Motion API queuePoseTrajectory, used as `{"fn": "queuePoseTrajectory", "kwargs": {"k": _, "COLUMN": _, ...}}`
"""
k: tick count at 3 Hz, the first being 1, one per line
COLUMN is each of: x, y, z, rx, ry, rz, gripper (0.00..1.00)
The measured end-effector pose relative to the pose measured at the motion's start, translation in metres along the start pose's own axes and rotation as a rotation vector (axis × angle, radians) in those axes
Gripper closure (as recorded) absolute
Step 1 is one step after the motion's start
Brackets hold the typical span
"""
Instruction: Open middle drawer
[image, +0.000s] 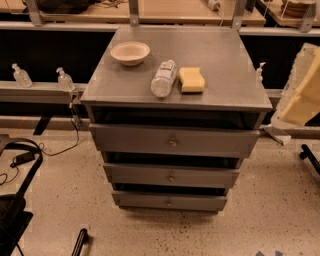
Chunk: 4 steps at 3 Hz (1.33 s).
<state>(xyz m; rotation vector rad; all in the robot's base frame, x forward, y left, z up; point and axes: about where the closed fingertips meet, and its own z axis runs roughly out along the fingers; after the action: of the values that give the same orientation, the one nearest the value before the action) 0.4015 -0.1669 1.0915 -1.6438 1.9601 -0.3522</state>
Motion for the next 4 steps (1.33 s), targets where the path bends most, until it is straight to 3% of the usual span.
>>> {"fn": "queuePoseTrajectory", "kwargs": {"k": 2, "x": 0.000, "y": 0.000, "z": 0.000, "rx": 0.000, "ry": 0.000, "rz": 0.000, "gripper": 0.00}}
{"fn": "queuePoseTrajectory", "kwargs": {"k": 3, "x": 0.011, "y": 0.022, "z": 0.014, "rx": -0.003, "ry": -0.075, "rz": 0.117, "gripper": 0.00}}
{"fn": "queuePoseTrajectory", "kwargs": {"k": 4, "x": 0.032, "y": 0.048, "z": 0.010, "rx": 0.042, "ry": -0.114, "rz": 0.260, "gripper": 0.00}}
